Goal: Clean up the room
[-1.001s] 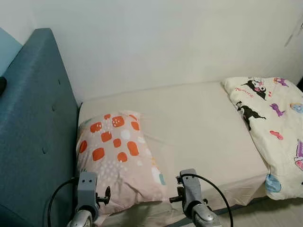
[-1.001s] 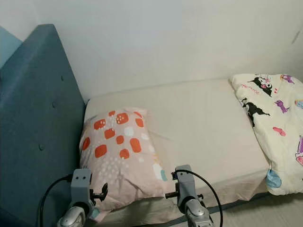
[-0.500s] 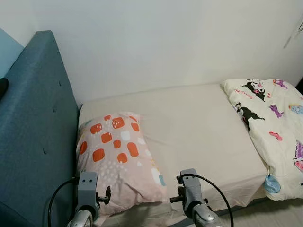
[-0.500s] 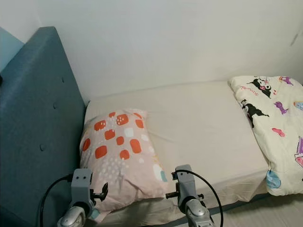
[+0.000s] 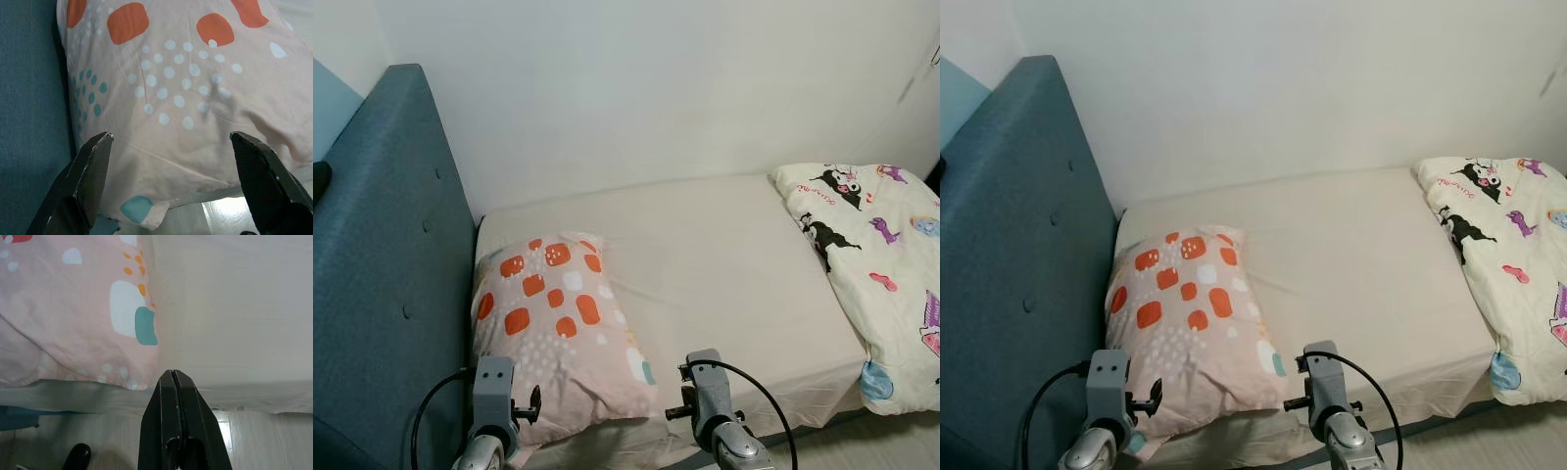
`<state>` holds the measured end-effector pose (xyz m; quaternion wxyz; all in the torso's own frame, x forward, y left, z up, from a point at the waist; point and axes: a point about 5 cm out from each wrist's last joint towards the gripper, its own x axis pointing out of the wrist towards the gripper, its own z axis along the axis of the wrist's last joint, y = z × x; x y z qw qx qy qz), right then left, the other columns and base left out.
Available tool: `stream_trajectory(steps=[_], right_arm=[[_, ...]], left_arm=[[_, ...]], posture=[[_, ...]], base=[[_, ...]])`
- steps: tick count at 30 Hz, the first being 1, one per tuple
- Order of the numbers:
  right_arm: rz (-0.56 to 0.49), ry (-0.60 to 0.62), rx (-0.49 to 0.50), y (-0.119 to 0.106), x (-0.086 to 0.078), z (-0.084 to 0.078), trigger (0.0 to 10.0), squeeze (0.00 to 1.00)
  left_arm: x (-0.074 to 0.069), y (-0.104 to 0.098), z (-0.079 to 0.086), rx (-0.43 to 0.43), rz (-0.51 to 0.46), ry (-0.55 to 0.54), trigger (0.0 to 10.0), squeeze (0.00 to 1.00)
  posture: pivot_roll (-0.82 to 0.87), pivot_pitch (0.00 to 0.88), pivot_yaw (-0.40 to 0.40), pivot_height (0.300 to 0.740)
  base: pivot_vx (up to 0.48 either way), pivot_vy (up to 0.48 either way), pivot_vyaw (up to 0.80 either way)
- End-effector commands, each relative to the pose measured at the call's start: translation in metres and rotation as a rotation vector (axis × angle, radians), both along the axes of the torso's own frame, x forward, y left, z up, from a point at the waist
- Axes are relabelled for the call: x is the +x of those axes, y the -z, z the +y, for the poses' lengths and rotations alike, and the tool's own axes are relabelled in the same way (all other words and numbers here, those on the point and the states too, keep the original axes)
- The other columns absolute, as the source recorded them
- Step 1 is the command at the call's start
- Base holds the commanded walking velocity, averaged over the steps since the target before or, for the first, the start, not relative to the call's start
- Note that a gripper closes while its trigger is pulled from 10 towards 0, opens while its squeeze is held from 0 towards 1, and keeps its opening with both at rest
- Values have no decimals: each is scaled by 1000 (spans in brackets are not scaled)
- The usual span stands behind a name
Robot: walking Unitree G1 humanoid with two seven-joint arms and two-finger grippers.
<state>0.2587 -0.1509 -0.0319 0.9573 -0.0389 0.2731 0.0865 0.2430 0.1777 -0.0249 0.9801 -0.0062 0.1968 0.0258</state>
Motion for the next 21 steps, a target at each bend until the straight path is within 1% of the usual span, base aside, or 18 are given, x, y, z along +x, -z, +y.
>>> stream_trajectory(steps=[1,21], right_arm=[[-5,-6,-3,0,1,1,10000,0],[-12,-12,-13,-1,1,1,10000,0]], left_arm=[[-6,4,2,11,20,0,10000,0],[-5,4,1,10,18,3,10000,0]], posture=[[35,68,-59,726],[34,72,-59,726]], base=[[0,0,0],[0,0,0]])
